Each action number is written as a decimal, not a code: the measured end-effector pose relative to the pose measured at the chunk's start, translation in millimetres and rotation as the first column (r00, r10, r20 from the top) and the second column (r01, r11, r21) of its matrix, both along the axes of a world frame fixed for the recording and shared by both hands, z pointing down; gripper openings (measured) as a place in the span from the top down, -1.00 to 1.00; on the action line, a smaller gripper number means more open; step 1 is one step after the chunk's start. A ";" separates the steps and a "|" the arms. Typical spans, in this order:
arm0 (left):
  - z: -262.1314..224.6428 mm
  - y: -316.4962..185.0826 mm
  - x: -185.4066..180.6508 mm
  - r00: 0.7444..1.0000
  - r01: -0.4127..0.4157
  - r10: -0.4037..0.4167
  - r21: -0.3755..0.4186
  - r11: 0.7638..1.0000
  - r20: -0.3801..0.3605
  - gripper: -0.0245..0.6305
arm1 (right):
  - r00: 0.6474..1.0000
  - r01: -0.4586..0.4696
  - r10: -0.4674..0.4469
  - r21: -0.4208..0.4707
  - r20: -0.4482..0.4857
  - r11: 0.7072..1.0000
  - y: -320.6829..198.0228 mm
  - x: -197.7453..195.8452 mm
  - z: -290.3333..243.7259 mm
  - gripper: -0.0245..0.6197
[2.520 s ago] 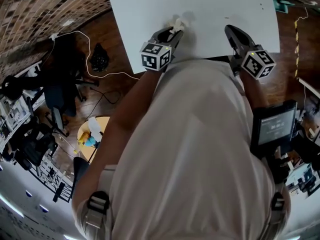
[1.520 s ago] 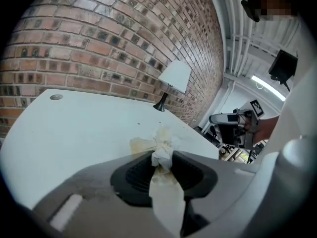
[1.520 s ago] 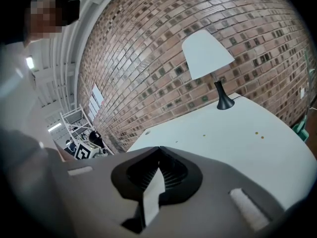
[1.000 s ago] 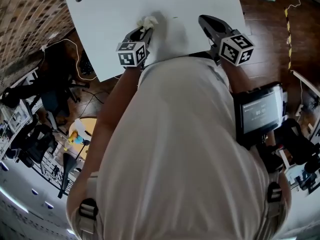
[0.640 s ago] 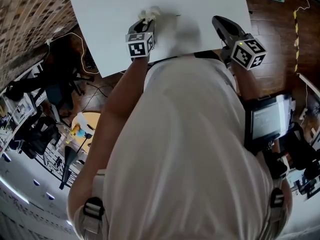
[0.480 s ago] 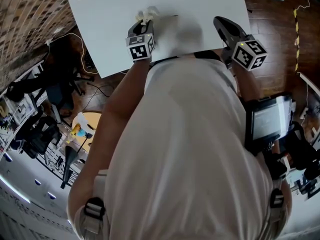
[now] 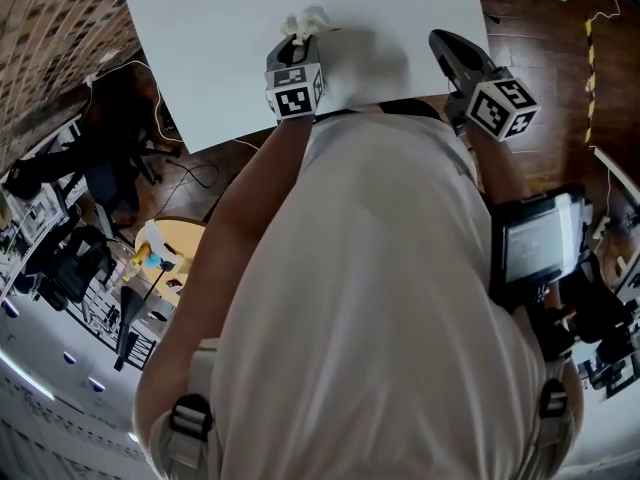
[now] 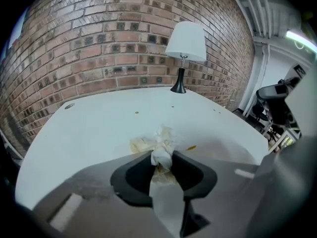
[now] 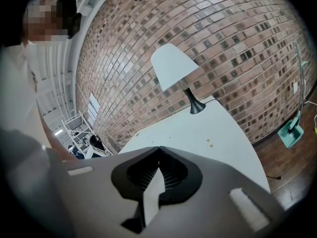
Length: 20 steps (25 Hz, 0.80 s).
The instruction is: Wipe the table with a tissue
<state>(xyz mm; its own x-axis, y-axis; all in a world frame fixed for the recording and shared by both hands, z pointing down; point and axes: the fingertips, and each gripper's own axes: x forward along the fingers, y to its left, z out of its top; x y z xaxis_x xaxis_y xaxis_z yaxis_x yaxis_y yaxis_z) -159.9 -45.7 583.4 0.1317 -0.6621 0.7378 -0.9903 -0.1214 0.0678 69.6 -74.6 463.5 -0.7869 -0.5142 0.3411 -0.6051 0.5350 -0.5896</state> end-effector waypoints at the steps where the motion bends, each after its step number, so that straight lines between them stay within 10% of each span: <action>1: 0.0 -1.7 4.3 1.000 0.006 -0.006 0.005 1.000 0.009 0.57 | 1.000 0.003 -0.003 0.000 0.000 1.000 -1.0 3.9 -0.4 0.90; 8: -0.1 -5.5 13.7 0.997 0.063 -0.065 0.046 0.997 0.047 0.57 | 1.000 0.007 -0.007 0.004 -0.015 1.000 -1.7 34.8 2.9 0.90; 20: 8.7 -14.7 163.7 0.964 -0.257 0.258 0.017 0.966 -0.067 0.57 | 1.000 -0.014 0.014 0.020 -0.013 1.000 -1.7 76.6 -0.7 0.90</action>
<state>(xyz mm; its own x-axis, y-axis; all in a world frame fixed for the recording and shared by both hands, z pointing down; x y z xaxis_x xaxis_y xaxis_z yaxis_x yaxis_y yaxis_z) 3.8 -60.4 592.2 0.3480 -0.6052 0.7160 -0.9186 -0.3727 0.1315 146.2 -76.3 462.8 -0.7751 -0.5317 0.3413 -0.6204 0.5378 -0.5709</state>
